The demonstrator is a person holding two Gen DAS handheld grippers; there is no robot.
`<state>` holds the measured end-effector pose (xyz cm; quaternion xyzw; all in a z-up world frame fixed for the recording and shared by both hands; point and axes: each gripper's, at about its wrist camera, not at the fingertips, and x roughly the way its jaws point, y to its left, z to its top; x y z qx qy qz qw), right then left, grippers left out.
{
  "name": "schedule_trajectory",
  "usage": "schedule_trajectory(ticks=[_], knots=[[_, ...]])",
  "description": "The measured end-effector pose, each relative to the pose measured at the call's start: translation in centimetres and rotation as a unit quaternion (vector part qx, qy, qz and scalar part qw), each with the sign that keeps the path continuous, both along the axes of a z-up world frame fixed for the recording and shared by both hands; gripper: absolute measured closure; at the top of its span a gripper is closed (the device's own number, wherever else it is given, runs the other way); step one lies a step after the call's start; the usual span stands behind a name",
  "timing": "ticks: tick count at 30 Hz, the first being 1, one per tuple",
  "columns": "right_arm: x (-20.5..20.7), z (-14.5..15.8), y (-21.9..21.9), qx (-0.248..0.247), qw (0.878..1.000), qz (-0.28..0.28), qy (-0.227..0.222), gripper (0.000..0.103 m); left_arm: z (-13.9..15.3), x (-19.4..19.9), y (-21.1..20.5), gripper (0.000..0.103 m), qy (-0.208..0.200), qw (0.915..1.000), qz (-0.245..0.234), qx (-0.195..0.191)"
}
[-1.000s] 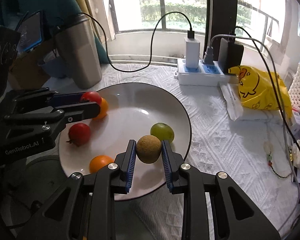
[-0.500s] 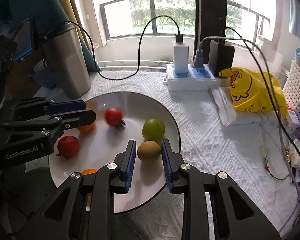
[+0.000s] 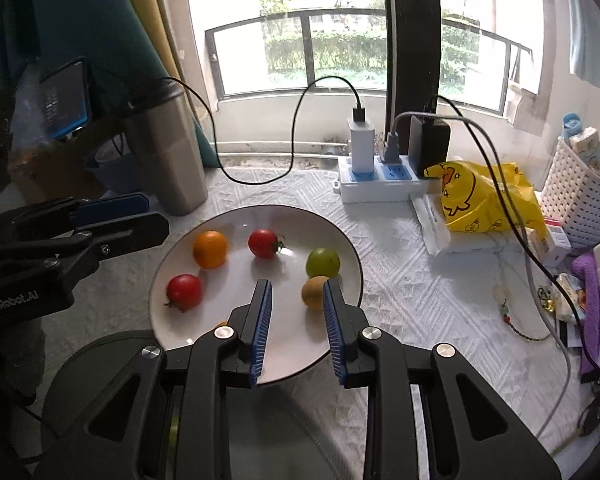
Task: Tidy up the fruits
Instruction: 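Open both grippers and move them back over the glass tray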
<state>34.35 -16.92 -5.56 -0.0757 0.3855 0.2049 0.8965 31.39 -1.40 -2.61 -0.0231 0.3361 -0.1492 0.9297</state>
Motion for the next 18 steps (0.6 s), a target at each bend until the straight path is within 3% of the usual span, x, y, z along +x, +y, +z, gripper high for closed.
schedule_trajectory(ticks=[18], knots=[[-5.0, 1.1, -0.5, 0.007, 1.0, 0.007, -0.008, 0.075, 0.1, -6.5, 0.5, 0.059, -0.003, 0.9998, 0.018, -0.011]])
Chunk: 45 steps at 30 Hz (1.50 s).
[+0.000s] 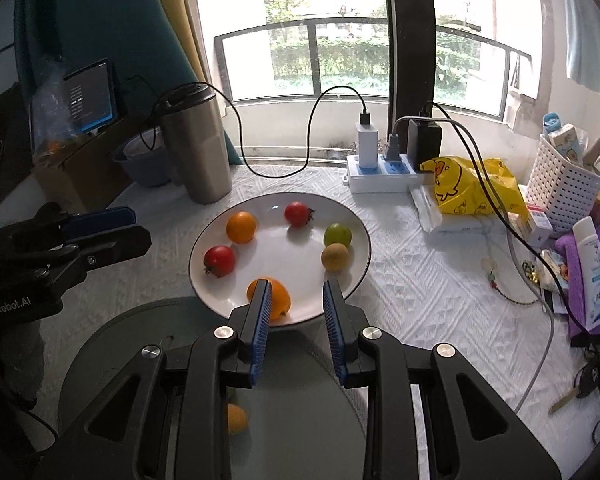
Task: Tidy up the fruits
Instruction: 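Open both grippers and move them back over the glass tray, then grasp a brown round fruit with the right gripper while the left grasps a dark cherry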
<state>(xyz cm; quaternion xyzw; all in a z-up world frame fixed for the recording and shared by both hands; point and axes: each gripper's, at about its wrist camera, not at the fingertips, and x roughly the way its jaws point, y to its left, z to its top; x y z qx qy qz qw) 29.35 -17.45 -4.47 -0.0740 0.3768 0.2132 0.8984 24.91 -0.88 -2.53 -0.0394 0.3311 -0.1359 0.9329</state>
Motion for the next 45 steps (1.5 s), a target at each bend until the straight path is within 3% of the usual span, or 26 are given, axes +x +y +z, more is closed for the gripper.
schedule_trajectory(ticks=[15, 21, 32, 45], knots=[[-2.8, -1.8, -0.2, 0.002, 1.0, 0.014, 0.023, 0.074, -2.9, -3.3, 0.4, 0.059, 0.03, 0.9995, 0.012, -0.005], [-3.7, -2.7, -0.5, 0.004, 0.999, 0.017, 0.033, 0.067, -4.5, -4.4, 0.3, 0.059, 0.047, 0.9988, 0.014, -0.007], [-5.7, -4.2, -0.1, 0.005, 0.998, 0.032, 0.049, 0.066, -6.4, -5.9, 0.0, 0.059, 0.069, 0.9975, 0.006, -0.016], [-6.0, -5.7, 1.4, -0.013, 0.996, 0.058, 0.072, 0.066, -7.9, -6.0, -0.8, 0.059, 0.093, 0.9955, -0.004, 0.012]])
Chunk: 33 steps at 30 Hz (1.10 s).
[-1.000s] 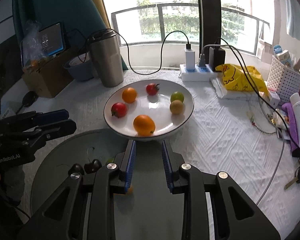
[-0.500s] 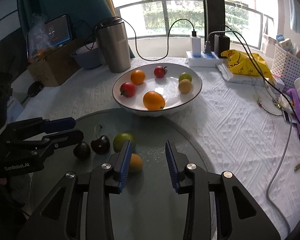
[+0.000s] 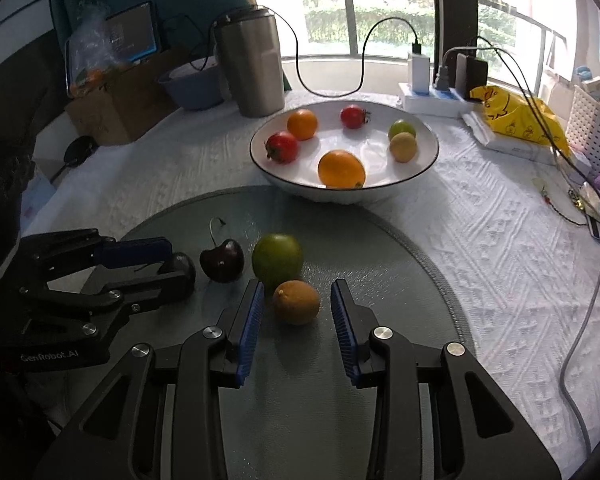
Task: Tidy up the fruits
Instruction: 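Grasp a brown round fruit with the right gripper while the left grasps a dark cherry, then carry the brown fruit and cherry onto the white plate and lower them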
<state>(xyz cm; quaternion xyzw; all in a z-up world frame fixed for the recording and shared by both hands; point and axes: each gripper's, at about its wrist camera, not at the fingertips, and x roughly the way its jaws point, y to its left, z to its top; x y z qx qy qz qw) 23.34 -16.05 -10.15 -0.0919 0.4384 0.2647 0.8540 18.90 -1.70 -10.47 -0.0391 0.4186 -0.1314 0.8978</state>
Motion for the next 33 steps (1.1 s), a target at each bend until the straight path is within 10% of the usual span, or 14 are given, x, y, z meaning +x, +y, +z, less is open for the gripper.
schedule_trajectory(ticks=[33], knots=[[0.5, 1.1, -0.3, -0.006, 1.0, 0.01, -0.008, 0.076, 2.0, 0.2, -0.3, 0.075, -0.028, 0.9992, -0.011, 0.024]])
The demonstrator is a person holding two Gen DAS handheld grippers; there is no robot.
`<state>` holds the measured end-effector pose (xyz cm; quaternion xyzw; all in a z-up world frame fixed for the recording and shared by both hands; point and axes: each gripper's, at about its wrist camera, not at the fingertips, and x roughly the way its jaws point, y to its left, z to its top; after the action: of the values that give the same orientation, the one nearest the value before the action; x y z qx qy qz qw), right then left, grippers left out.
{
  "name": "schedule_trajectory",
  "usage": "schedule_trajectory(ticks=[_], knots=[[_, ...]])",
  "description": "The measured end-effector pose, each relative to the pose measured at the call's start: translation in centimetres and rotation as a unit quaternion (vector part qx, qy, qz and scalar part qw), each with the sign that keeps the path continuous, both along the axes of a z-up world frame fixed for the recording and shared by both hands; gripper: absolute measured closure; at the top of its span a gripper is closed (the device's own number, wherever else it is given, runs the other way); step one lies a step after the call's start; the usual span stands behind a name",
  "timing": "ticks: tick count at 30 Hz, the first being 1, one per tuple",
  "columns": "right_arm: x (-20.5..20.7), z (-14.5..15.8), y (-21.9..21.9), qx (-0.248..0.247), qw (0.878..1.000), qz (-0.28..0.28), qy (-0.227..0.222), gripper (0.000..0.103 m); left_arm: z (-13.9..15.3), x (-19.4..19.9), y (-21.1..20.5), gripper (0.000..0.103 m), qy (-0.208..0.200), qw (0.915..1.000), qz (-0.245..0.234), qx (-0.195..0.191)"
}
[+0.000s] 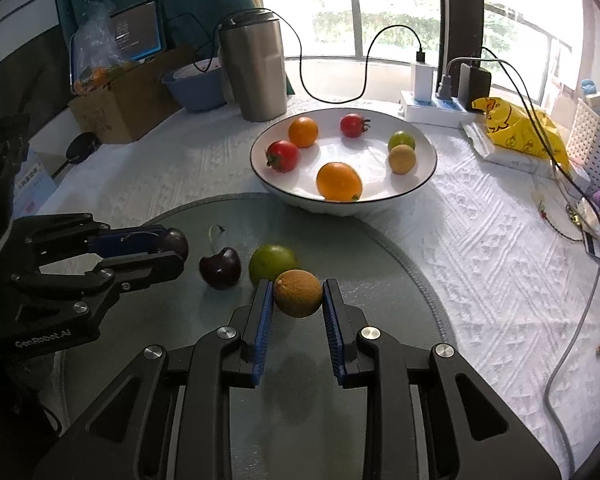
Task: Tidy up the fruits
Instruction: 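Carry the brown fruit and cherry onto the white plate and lower them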
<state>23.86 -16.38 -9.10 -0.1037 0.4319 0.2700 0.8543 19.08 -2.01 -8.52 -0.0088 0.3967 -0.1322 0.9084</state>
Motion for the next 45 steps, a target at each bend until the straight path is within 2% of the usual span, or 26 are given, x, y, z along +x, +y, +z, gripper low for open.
schedule_trajectory(ticks=[10, 25, 40, 45], knots=[[1.7, 1.1, -1.2, 0.007, 1.0, -0.012, -0.009, 0.076, 1.7, 1.8, -0.4, 0.075, -0.013, 0.9999, -0.003, 0.006], [5.5, 2.2, -2.1, 0.016, 0.999, -0.017, -0.023, 0.076, 2.3, 5.3, -1.2, 0.075, -0.016, 0.9997, -0.013, 0.015], [9.6, 1.7, -1.5, 0.012, 0.999, -0.015, -0.026, 0.076, 1.1, 10.7, -2.1, 0.075, -0.009, 0.9993, -0.023, 0.028], [11.0, 0.7, -0.8, 0.005, 1.0, -0.016, -0.02, 0.076, 0.8, 12.2, -1.4, 0.075, -0.01, 0.9997, -0.011, 0.017]])
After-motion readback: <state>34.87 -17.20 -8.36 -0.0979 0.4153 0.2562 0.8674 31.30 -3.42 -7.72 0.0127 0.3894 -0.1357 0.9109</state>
